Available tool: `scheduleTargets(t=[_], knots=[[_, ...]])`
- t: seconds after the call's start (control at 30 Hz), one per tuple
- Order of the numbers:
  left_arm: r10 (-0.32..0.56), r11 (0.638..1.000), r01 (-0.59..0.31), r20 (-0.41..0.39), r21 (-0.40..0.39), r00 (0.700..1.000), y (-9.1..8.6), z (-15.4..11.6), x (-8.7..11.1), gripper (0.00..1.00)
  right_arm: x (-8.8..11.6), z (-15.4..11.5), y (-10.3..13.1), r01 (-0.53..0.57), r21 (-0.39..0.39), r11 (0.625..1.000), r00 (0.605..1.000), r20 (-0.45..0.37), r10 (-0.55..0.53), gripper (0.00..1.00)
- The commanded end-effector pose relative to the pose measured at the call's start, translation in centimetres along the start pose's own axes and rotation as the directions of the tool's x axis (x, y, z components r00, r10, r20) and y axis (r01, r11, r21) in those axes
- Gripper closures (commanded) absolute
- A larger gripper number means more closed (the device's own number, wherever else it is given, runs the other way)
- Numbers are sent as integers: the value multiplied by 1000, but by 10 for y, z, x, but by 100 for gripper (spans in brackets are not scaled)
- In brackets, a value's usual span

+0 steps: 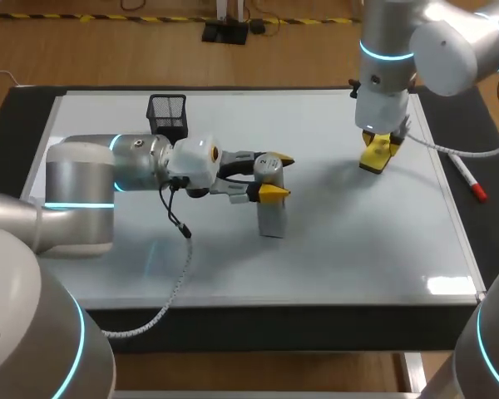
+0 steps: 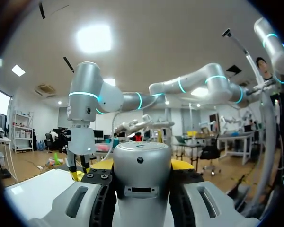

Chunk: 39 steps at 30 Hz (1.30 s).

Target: Pick up the inspection probe, press it on each red-marked spot on the whiteboard one by one, put down the probe, pick up the eraser, and wipe off all the red marks.

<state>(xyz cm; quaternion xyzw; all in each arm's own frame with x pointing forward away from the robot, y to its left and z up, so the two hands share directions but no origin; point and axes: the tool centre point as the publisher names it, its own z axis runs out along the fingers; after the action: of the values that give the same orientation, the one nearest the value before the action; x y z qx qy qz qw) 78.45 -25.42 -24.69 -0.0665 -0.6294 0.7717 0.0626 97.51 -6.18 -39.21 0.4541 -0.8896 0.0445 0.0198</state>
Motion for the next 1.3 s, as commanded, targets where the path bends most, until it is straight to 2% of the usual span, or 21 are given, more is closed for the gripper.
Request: scheduleTargets(t=[0.03, 0.37, 1.3], knots=[[-2, 1000, 2, -4, 3, 1000, 4, 0, -3, 100, 0, -1, -1, 1, 2, 1000, 1000, -2, -1, 100], [-10, 1000, 10, -5, -7, 1000, 12, 1, -5, 100, 0, -1, -1, 1, 2, 1000, 1000, -2, -1, 100], [-18, 999, 18, -10, -34, 1000, 15, 3, -4, 100, 0, -1, -1, 1, 2, 1000, 1000, -2, -1, 100]])
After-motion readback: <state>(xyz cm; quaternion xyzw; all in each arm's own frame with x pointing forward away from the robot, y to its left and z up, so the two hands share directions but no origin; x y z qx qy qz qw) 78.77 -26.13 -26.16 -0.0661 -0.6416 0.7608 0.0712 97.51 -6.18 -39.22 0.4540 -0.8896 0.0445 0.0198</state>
